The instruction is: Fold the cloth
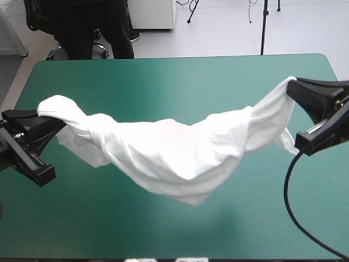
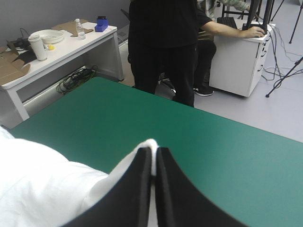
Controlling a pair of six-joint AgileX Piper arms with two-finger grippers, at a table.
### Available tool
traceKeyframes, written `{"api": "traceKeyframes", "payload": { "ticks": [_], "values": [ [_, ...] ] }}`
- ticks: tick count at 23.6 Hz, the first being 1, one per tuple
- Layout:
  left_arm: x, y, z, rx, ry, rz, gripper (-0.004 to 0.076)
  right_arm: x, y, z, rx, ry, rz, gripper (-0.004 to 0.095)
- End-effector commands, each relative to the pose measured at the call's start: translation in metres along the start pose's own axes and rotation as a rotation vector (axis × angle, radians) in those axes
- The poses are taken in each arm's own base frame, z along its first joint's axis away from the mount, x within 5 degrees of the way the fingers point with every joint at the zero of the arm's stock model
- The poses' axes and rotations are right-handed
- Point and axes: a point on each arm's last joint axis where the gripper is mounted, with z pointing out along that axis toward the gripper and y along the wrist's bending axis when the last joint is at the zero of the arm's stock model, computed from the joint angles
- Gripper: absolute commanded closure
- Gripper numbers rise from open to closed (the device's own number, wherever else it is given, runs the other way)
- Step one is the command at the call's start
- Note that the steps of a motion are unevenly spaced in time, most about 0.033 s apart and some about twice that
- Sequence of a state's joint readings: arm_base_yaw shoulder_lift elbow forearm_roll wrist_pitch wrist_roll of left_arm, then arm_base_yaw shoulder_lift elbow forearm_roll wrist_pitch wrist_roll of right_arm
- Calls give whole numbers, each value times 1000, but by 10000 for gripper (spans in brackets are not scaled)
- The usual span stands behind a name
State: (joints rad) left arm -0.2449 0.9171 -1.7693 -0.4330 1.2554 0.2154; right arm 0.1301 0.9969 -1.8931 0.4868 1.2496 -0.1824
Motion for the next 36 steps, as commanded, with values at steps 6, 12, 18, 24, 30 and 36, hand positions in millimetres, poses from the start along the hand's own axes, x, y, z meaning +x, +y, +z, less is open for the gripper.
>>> {"api": "traceKeyframes", "payload": {
  "ticks": [6, 12, 18, 24, 30, 36],
  "values": [
    [24, 0, 12, 42, 105, -108, 733, 41, 4, -3, -20, 88, 95, 925],
    [63, 7, 37, 51, 253, -218, 733, 64, -3, 15, -35, 179, 164, 925],
    [105, 38, 101, -9, 466, -285, 733, 114, -46, 91, 16, 438, 219, 925],
    [157, 88, 199, -125, 640, -316, 733, 152, -99, 187, 61, 580, 233, 925],
    [182, 120, 264, -187, 587, -307, 733, 183, -133, 249, 80, 649, 232, 925],
    [186, 132, 284, -222, 514, -265, 733, 178, -150, 275, 117, 612, 205, 925]
  ]
}}
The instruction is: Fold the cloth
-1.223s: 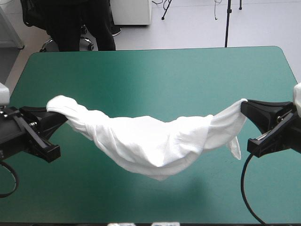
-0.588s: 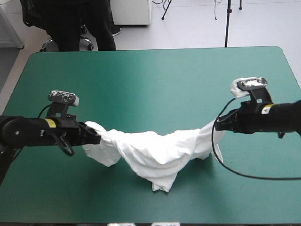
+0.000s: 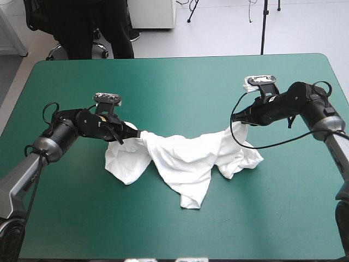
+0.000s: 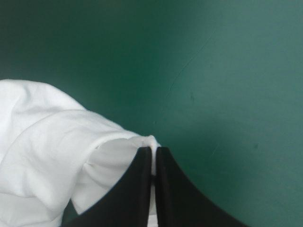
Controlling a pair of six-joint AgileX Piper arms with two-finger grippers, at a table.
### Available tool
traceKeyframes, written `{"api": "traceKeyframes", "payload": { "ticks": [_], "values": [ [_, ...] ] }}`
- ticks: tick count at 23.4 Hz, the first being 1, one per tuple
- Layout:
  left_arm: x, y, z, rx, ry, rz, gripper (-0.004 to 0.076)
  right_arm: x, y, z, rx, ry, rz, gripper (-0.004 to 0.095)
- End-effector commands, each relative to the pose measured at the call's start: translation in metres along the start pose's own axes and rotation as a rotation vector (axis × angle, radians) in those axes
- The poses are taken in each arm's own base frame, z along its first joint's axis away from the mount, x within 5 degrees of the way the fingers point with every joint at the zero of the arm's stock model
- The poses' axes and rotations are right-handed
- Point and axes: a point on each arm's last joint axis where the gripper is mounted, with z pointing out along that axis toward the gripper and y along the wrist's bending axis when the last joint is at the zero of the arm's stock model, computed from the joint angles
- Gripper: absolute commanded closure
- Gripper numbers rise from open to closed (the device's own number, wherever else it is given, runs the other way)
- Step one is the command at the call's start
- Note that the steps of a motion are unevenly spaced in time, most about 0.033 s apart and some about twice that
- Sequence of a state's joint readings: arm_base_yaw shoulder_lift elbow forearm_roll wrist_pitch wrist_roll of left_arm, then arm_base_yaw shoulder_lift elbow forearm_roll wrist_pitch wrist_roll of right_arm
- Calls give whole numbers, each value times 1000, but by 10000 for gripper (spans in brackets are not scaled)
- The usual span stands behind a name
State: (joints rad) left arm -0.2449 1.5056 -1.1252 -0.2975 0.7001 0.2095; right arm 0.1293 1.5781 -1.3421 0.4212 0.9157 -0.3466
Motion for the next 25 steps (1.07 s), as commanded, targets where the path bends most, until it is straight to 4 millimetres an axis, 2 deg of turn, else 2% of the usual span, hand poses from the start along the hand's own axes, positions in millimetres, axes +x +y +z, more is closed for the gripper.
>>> {"api": "traceKeyframes", "payload": {
  "ticks": [1, 5, 8, 11, 13, 14, 15, 18, 19, 21, 23, 25],
  "values": [
    [-19, -2, -11, -13, -161, 5, 733, -24, -2, -14, 33, -126, -31, 925],
    [-19, 0, -4, -16, -149, 15, 723, -31, -7, -2, 36, -103, -33, 911],
    [-18, 0, -1, -12, -134, 22, 645, -33, -10, 7, 32, -82, -29, 809],
    [-20, 0, -1, -14, -137, 62, 471, -34, -11, 7, 36, -86, -39, 593],
    [-23, -1, -5, -14, -141, 86, 304, -37, -10, 3, 42, -86, -52, 395],
    [-30, -4, -15, -9, -128, 102, 168, -42, -8, -6, 48, -77, -60, 256],
    [-35, -6, -27, -8, -100, 113, 118, -46, -4, -18, 40, -54, -63, 229],
    [-37, -11, -66, -29, -15, 159, 125, -52, 9, -51, 26, -75, -86, 276],
    [-33, -10, -81, -68, 19, 156, 125, -48, 16, -70, 27, -95, -102, 295],
    [-23, -4, -97, -168, 83, 152, 125, -38, 24, -95, 50, -93, -122, 300],
    [-15, 2, -106, -242, 146, 149, 125, -26, 28, -122, 119, -125, -122, 300],
    [-12, 5, -102, -267, 150, 120, 125, -12, 31, -144, 189, -146, -115, 300]
  ]
}}
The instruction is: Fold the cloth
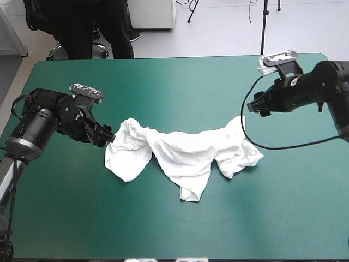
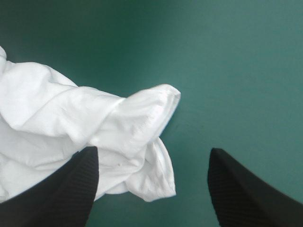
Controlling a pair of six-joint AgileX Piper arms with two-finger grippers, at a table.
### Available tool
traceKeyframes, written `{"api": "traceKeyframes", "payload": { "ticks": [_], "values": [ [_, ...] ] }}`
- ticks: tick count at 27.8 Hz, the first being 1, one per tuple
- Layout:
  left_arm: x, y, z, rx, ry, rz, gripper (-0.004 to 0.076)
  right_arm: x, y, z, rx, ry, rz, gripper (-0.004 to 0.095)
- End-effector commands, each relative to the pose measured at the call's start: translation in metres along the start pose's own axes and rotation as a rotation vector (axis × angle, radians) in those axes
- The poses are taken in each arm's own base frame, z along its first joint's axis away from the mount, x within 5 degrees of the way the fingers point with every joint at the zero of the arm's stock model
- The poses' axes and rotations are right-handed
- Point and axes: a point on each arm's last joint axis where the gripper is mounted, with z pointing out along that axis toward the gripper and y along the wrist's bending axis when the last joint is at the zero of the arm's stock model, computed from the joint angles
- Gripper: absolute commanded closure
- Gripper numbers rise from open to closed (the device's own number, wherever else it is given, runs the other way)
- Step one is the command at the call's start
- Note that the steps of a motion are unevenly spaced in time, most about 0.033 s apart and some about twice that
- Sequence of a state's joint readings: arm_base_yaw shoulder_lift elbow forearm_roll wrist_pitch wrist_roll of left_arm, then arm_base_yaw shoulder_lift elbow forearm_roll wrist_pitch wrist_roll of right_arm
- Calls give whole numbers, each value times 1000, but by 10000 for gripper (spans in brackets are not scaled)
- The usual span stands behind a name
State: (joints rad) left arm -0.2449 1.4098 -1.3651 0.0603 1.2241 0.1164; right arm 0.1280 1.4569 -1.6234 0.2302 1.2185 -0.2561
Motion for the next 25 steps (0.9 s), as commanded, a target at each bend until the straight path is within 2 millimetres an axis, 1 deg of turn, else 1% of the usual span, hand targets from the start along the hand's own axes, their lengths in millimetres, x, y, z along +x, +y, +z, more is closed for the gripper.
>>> {"api": "traceKeyframes", "payload": {
  "ticks": [1, 5, 6, 9, 14, 17, 20, 22, 24, 25],
  "values": [
    [0, 2, -8, -37, -89, -31, 125, 15, 4, -49, 105, -108, 9, 300],
    [3, 1, 18, -39, -69, -20, 125, 35, 9, -68, 147, -131, 19, 300],
    [6, -1, 37, -37, -38, -12, 125, 42, 10, -74, 158, -149, 20, 300],
    [3, -2, 58, -34, -22, -4, 125, 51, 13, -79, 160, -166, 29, 301],
    [-7, -2, 94, -32, 17, 8, 126, 52, 13, -79, 158, -162, 38, 300],
    [-8, -3, 114, -26, 62, 14, 126, 52, 13, -79, 158, -160, 38, 300],
    [-8, -4, 128, -21, 97, 19, 129, 52, 12, -79, 167, -159, 35, 300],
    [-8, -5, 134, -10, 110, 12, 167, 53, 12, -76, 169, -148, 35, 304],
    [-9, -7, 134, 9, 103, -1, 222, 55, 10, -69, 168, -125, 38, 304],
    [-10, -7, 134, 15, 94, -4, 273, 57, 9, -64, 171, -106, 39, 304]
  ]
}}
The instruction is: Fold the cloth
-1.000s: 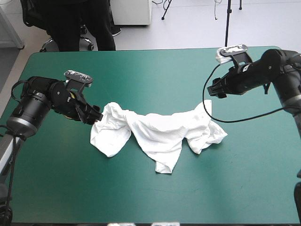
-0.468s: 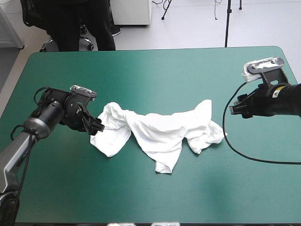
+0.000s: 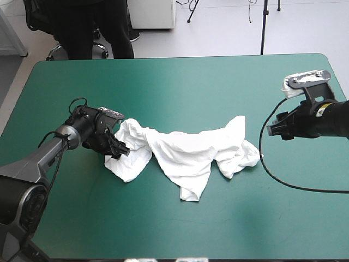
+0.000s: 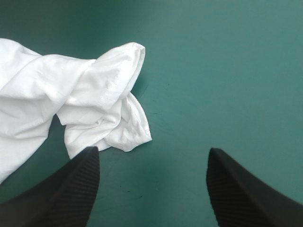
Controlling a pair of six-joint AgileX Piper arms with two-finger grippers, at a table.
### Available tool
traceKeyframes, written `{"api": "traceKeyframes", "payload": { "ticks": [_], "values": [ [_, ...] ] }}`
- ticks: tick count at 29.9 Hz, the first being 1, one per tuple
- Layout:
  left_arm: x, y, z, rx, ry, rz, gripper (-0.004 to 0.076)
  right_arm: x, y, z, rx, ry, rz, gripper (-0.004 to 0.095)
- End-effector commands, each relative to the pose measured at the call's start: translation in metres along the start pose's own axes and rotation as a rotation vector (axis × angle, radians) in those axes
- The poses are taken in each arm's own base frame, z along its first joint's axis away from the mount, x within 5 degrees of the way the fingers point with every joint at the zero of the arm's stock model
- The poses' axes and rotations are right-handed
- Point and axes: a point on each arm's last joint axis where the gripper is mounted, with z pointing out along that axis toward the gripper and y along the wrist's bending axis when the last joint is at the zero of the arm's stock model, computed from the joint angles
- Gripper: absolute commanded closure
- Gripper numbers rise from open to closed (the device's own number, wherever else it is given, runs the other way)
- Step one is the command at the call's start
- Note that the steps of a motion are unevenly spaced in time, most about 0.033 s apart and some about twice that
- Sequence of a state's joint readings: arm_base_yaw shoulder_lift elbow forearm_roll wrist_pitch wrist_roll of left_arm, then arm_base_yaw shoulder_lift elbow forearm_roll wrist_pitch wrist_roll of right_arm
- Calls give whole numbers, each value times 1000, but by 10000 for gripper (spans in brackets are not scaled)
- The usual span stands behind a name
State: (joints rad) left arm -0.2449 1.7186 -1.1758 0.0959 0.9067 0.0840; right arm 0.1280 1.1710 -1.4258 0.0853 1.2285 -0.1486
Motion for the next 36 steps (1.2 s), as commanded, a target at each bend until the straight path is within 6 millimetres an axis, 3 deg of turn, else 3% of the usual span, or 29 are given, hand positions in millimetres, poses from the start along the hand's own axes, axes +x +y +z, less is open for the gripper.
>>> {"api": "traceKeyframes", "payload": {
  "ticks": [1, 7, 12, 18, 31, 36],
  "values": [
    [-7, -1, -17, 12, -90, -23, 319, -1, -4, 2, 29, -41, -3, 304],
    [-7, -1, -17, 15, -93, -26, 574, 10, -6, 50, 15, 88, 9, 304],
    [-7, -1, -17, 15, -95, -26, 734, 12, -4, 96, -63, 198, 19, 304],
    [-7, -1, -17, 13, -89, -24, 733, 15, -7, 145, -94, 350, 35, 302],
    [-7, 0, -17, 6, -88, -18, 733, 26, -5, 208, -149, 477, 63, 311],
    [-7, -1, -17, 11, -88, -26, 733, 42, 5, 231, -170, 543, 42, 505]
  ]
}}
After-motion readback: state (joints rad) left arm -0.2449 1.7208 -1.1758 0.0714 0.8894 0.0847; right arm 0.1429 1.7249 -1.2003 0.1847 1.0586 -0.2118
